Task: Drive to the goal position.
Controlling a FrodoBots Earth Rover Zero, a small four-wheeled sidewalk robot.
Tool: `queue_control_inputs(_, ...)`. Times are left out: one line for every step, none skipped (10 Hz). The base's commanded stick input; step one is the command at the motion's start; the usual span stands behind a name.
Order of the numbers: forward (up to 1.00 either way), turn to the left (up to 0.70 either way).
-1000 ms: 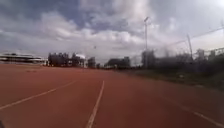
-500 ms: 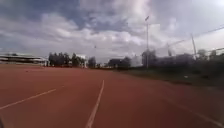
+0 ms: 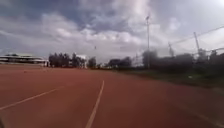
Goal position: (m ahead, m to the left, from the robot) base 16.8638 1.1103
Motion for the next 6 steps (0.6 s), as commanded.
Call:
queue_control_inputs(0.7,0.0)
queue_control_inputs(0.7,0.0)
queue_control_inputs(0.7,0.0)
queue_control_inputs(0.7,0.0)
queue_control_inputs(0.7,0.0)
queue_control_inputs(0.7,0.0)
